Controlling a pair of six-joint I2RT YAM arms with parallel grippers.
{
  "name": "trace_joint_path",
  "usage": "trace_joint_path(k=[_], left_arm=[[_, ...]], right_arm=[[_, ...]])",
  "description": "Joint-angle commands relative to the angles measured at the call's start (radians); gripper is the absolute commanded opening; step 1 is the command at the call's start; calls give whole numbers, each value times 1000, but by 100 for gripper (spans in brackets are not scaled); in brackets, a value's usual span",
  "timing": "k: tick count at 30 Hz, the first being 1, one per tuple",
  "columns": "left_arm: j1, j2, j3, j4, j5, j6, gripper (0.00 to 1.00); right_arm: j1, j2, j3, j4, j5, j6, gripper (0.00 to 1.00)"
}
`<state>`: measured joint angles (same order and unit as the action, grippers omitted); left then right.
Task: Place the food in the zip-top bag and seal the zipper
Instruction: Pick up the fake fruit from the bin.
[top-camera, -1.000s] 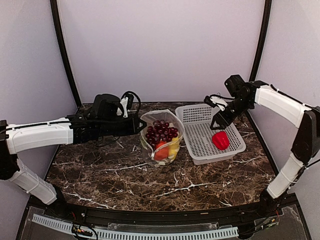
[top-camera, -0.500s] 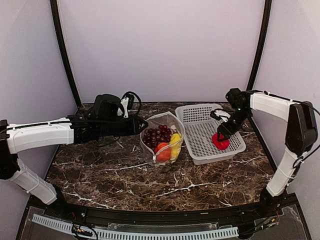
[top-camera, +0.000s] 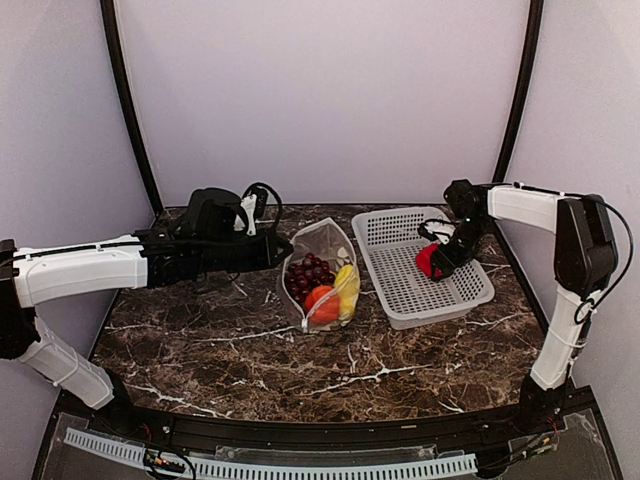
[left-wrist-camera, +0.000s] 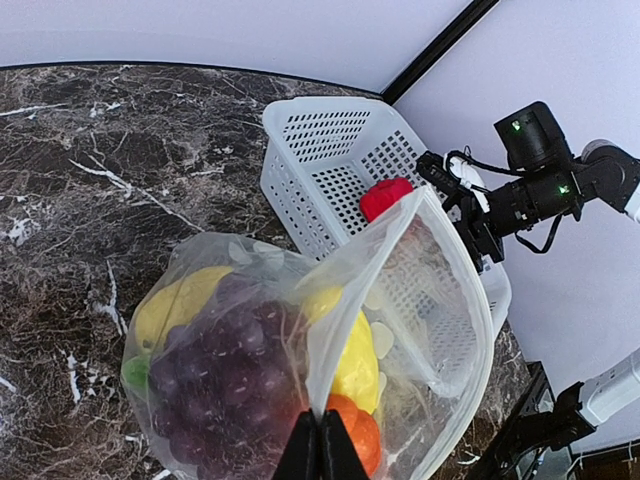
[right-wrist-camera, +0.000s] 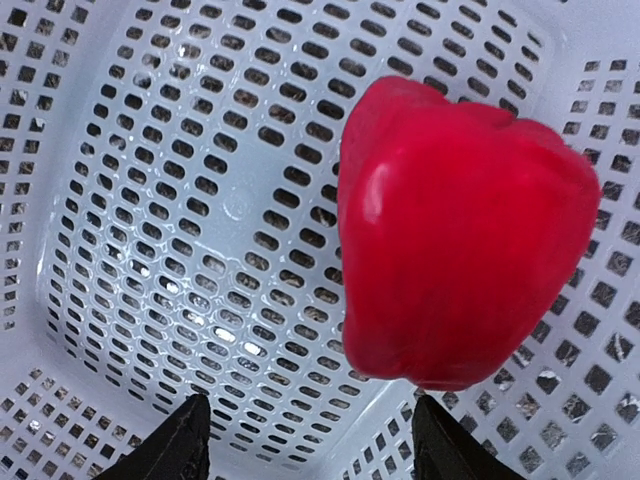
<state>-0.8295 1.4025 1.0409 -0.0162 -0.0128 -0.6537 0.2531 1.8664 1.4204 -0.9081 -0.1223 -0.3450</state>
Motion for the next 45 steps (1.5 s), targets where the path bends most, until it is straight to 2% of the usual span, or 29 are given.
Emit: trace_joint_path(k=[1,13,22,26,29,31,35,38,45], left_arm=[[0,-11,16,-10,-9,15,2],[0,1,36,-8,7,12,1],[2,-14,21,-9,1,5,1],[2,-10,23,-4,4,4,1],[1,-8,25,-4,7,5,1],[1,-10,24,-5,5,6,1],[1,-10,23,-6,0,5,1],[1,-7,24,-1,2,4,1],[2,7,30,2,7,-2,1]], right_arm=[[-6,-18,70,23,20,-6,68],[-6,150,267,29,43,-8,77],[-6,215,287,16,30,16,79],[-6,221,281,23,24,19,73],[-7,214,283,18,24,18,64],[-7,191,285,14,13,18,58],[-5,111,290,8,-18,21,52],[-2,22,297,-6,-115,16,51],[31,-120,365,-102,-542,-2,51]])
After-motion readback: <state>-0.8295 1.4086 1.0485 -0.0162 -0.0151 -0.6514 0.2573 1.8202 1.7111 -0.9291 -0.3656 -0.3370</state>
